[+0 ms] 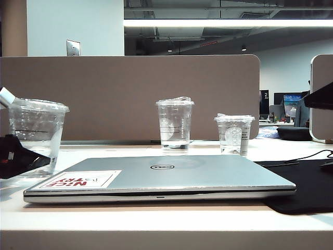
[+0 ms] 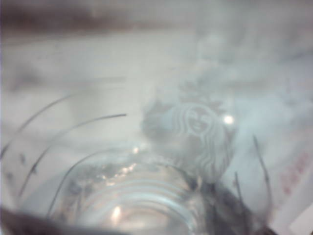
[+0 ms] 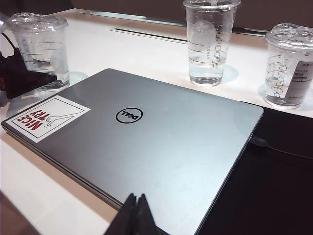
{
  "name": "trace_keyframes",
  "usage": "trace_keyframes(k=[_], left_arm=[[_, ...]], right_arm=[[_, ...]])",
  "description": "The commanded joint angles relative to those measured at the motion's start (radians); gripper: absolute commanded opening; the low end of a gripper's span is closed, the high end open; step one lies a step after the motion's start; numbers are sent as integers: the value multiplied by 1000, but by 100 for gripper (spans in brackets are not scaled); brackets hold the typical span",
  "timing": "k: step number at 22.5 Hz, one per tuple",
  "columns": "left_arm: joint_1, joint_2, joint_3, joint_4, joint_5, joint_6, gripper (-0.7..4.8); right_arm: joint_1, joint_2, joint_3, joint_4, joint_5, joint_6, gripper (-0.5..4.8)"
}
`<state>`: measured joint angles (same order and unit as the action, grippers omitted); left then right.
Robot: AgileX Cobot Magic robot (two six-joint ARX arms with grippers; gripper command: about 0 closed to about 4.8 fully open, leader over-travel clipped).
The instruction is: Pick up the coffee cup on the left and place it on the left side of the laptop.
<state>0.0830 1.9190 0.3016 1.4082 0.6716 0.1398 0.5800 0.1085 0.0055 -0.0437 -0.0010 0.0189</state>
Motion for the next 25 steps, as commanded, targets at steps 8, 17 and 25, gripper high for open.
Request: trace_keyframes(k=[8,17,25], left_arm=[[0,-5,0,-44,2,36,309],[6,-5,0,-42,32,22,325],[7,-6,0,-37,32,16,425]], right_arm=[[1,0,-4,18,1,3,-4],[1,0,-4,18,1,3,-4],[1,0,-4,18,2,3,-4]])
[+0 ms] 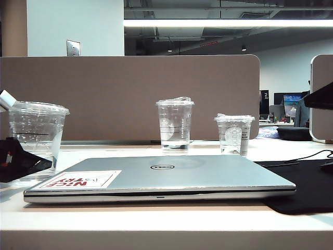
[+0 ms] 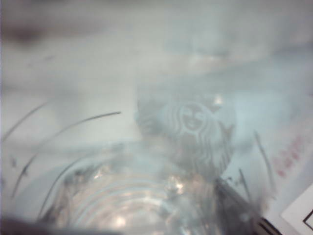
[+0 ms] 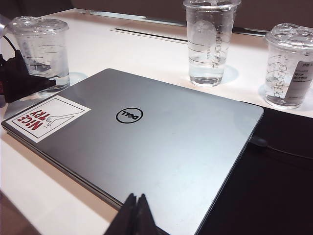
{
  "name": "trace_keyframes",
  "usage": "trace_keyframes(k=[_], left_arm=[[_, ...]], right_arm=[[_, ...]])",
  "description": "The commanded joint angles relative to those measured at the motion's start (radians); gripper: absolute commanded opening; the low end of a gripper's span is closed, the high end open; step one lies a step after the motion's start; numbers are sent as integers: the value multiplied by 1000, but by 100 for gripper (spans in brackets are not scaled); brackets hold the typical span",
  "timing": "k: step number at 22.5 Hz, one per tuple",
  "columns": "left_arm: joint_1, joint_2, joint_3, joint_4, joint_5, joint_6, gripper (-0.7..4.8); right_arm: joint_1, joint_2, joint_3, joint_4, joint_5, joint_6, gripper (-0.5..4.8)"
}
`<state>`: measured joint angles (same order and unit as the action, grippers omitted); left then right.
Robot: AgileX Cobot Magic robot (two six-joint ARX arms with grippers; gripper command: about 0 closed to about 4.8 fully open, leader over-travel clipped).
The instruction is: Pick up the coffee cup on the left and place it on the left side of the laptop.
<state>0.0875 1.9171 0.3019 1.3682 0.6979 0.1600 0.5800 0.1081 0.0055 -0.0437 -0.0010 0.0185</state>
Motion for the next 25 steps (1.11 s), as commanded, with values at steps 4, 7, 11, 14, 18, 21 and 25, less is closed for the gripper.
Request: trace_keyframes(k=[4,7,11,14,18,21,25], left_arm=[[2,-4,-2,10,15,-35,470],[2,-5,-12,39,24,-44,471],[2,-5,-38,66,24,-52,479],[2,-14,-76,86,13,-63,479],[2,-42,-101,87,-19,-62,479],[2,-76,-119,87,-75,-62,479],[11,-149,-166,87,-121,-62,479]], right_arm=[[1,1,-4,18,1,4,-4],[1,1,-4,18,2,4,-4],[1,1,-4,18,1,4,-4],[1,1,-4,18,1,4,-4],[1,1,-4,18,2,4,-4],[1,2,-4,18,1,4,-4],[1,2,-4,18,2,4,-4]])
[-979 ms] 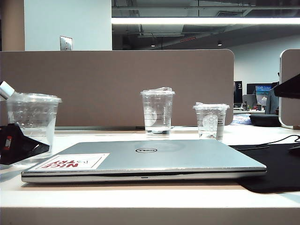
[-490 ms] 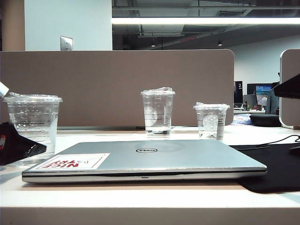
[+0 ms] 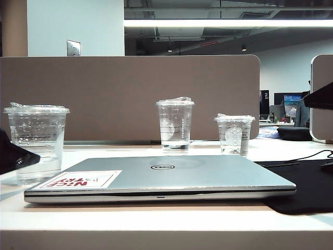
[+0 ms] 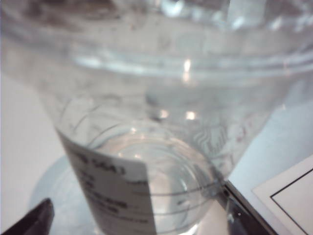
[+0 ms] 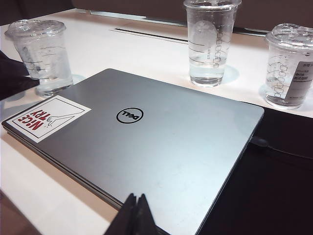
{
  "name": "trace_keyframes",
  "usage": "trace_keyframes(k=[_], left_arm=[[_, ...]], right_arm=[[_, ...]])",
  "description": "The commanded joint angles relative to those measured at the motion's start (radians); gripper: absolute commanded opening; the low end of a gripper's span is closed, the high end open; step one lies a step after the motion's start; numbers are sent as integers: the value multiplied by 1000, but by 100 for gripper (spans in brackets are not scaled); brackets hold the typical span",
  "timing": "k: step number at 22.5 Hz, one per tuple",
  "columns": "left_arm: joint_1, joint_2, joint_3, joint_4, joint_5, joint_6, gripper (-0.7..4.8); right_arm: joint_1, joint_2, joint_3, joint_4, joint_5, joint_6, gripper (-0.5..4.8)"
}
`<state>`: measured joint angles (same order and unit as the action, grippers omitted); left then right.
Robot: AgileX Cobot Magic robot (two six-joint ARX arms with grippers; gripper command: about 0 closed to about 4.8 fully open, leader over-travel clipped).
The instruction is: Pick up the coffee cup on the left and place it on the left side of the laptop.
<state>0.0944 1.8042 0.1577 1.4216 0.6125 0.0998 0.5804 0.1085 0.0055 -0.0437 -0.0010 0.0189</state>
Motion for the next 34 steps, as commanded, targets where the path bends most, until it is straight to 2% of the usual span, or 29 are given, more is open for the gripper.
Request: trace_keyframes(k=[1,3,8,10,12,13,15,16,18,19,22,23,25,28,29,34], left_arm=[[10,-51,-31,34,-36,-3,479],[21,-88,-50,34,-36,-13,479],[23,-247,-137,34,-37,-129,479],[26,-301,-153,12,-21,-145,479],[36,-397,-153,-11,17,-172,422],[38,-427,-153,-11,15,-189,419],[39,-499,-153,-12,0,-213,344],[39,-574,-152,-15,-8,-233,171],[39,-647,-152,-15,-8,-266,-17],[39,-678,-152,-15,-14,-294,-3],[39,-787,-151,-42,-42,-396,-5],[38,-871,-151,-105,-64,-419,-5],[38,-961,-151,-189,-80,-417,-5],[38,-1173,-151,-394,-104,-386,-5],[39,-1242,-151,-462,-105,-384,-5],[39,-1506,-150,-727,-235,-359,-5]], right_arm=[[1,1,-4,18,2,3,-4],[1,1,-4,18,1,3,-4],[1,1,-4,18,2,3,-4],[1,1,-4,18,2,3,-4],[1,-2,-4,18,2,3,-4],[1,-1,-4,18,2,3,-4],[1,-2,-4,18,2,3,-4],[1,-2,-4,18,2,3,-4],[1,-3,-4,18,2,3,-4],[1,-8,-4,17,2,3,-4],[1,-14,-4,18,2,4,-4],[1,-14,-4,18,2,3,-4],[-3,-14,-4,18,2,3,-4],[-27,-50,-4,16,-1,3,-4],[-45,-69,-5,17,-1,3,-4],[-193,-109,-5,18,1,3,-4]])
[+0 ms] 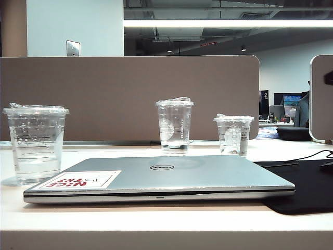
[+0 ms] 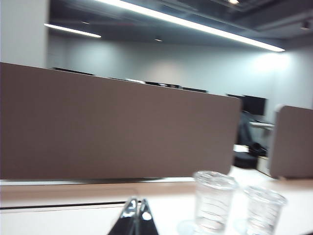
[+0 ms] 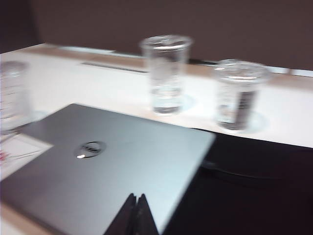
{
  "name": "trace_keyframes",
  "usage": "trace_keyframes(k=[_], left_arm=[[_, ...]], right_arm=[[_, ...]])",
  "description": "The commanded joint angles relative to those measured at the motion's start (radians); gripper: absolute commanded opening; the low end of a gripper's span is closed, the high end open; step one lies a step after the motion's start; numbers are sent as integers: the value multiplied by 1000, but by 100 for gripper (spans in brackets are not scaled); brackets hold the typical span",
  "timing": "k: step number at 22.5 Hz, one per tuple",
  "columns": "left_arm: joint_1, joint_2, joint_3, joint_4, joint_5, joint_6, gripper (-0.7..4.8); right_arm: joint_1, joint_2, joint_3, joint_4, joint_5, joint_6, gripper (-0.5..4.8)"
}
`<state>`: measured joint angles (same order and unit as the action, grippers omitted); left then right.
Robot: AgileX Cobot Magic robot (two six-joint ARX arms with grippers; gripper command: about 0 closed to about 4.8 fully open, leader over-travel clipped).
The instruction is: Pick up the coffee cup on the left and place it on the left side of the laptop.
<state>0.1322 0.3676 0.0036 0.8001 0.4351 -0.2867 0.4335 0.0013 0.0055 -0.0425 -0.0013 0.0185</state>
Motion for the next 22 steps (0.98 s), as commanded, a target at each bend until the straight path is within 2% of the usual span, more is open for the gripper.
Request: trace_keyframes(k=[1,4,9,11,12,15,16,18,22], left_arm=[[1,-116,4,-155,-62,42,-5],[1,-208,4,-272,-94,51,-5],[1,-317,10,-363,-165,51,-5],[1,-349,29,-440,-170,56,-5],[0,-368,61,-530,-171,97,-5],[0,-366,140,-699,-187,172,-5],[0,-366,171,-759,-226,192,-5],[0,-366,185,-787,-282,206,-5],[0,-366,184,-822,-286,213,-5]], right_arm=[[-69,-2,-5,16,1,4,-4],[-147,-2,-5,16,1,4,-4],[-300,-2,-5,16,2,4,-4],[-346,-2,-4,16,2,4,-4],[-369,-2,-4,16,2,4,-4],[-393,-2,-4,16,2,4,-4],[-396,-2,-4,16,2,4,-4],[-396,-2,-4,16,2,4,-4],[-396,-2,-4,16,2,4,-4]])
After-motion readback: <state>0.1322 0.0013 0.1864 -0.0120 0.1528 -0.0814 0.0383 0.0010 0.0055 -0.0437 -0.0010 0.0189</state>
